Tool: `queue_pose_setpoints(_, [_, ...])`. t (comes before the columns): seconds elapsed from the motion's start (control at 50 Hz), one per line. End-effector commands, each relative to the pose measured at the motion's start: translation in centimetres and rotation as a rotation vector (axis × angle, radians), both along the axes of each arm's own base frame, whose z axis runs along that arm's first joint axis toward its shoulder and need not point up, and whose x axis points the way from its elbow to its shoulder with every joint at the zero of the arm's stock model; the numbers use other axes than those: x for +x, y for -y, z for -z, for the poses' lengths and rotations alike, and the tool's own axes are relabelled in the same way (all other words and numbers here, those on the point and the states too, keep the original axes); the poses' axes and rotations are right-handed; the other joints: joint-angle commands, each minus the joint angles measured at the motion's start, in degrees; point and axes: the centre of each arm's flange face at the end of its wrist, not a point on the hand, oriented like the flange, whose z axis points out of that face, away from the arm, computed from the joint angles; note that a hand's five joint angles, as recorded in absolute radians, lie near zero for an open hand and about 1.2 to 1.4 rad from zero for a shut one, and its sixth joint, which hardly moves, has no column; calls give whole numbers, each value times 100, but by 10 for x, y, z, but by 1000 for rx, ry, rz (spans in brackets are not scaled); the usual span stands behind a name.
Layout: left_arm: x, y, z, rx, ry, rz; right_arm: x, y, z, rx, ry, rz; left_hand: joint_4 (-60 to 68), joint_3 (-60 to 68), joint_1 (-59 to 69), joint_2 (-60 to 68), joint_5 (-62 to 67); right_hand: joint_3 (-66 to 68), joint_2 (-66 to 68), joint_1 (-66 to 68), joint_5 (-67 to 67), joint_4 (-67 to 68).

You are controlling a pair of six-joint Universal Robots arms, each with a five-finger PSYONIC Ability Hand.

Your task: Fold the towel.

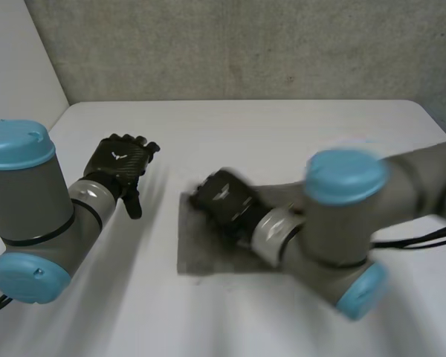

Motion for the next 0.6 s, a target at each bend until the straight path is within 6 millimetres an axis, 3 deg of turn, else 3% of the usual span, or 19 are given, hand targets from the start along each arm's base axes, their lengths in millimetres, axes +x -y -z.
queue_pose_setpoints(0.02, [0,-2,3,8,5,3,13,-36,22,21,-63,-86,51,58,19,57,-180,-454,-287,-326,-457,-474])
queue_pose_setpoints(0.04, [0,-2,3,8,5,3,10,-35,12,11,-45,-75,51,58,19,57,-180,-3576,-3408,-3447,-3579,-3596])
queue_pose_setpoints(0.06, [0,-2,3,8,5,3,10,-35,11,10,-45,-74,51,58,19,57,-180,-3607,-3440,-3479,-3610,-3627])
queue_pose_setpoints(0.08, [0,-3,3,10,6,5,5,-36,-1,-7,-24,-62,51,58,19,57,-180,-6677,-6510,-6549,-6680,-6697])
queue_pose_setpoints(0.16, [0,-3,3,9,7,5,-10,-23,-17,-12,17,-1,51,58,19,57,-180,-6677,-6510,-6549,-6680,-6697])
queue_pose_setpoints(0.2, [-1,-3,2,7,5,5,-37,1,-20,34,39,106,51,58,19,57,-180,-6677,-6510,-6549,-6680,-6697])
queue_pose_setpoints(0.22, [-1,-3,2,7,4,5,-37,1,-20,34,39,107,51,58,19,57,-180,-6677,-6510,-6549,-6680,-6697])
queue_pose_setpoints(0.26, [-2,-4,2,6,6,11,-65,16,-30,62,70,196,51,58,19,57,-180,-6677,-6510,-6549,-6680,-6697])
queue_pose_setpoints(0.32, [-3,-5,2,5,4,14,-78,21,-31,81,77,240,68,75,36,73,-163,-6677,-6510,-6549,-6680,-6697])
queue_pose_setpoints(0.36, [-5,-7,3,8,7,21,-106,32,-22,119,56,329,68,75,36,73,-163,-6677,-6510,-6549,-6680,-6697])
queue_pose_setpoints(0.38, [-5,-7,3,8,7,21,-106,32,-22,119,56,330,68,75,36,73,-163,-6677,-6510,-6549,-6680,-6697])
queue_pose_setpoints(0.44, [-11,-13,2,5,4,43,-135,34,5,208,11,387,68,75,36,73,-163,-6677,-6510,-6549,-6680,-6697])
queue_pose_setpoints(0.52, [-13,-15,1,4,4,51,-149,34,20,227,-21,394,68,75,36,73,-163,-6677,-6510,-6549,-6680,-6697])
queue_pose_setpoints(0.56, [-13,-15,3,6,5,49,-162,42,33,192,-58,422,68,75,36,73,-163,-4777,-4610,-4649,-4780,-4797])
queue_pose_setpoints(0.58, [-13,-15,3,6,5,49,-162,42,33,191,-58,422,68,75,36,73,-163,-4768,-4601,-4640,-4771,-4788])
queue_pose_setpoints(0.6, [-13,-15,3,9,7,49,-167,46,35,153,-74,439,68,75,36,73,-163,-3952,-3785,-3824,-3955,-3972])
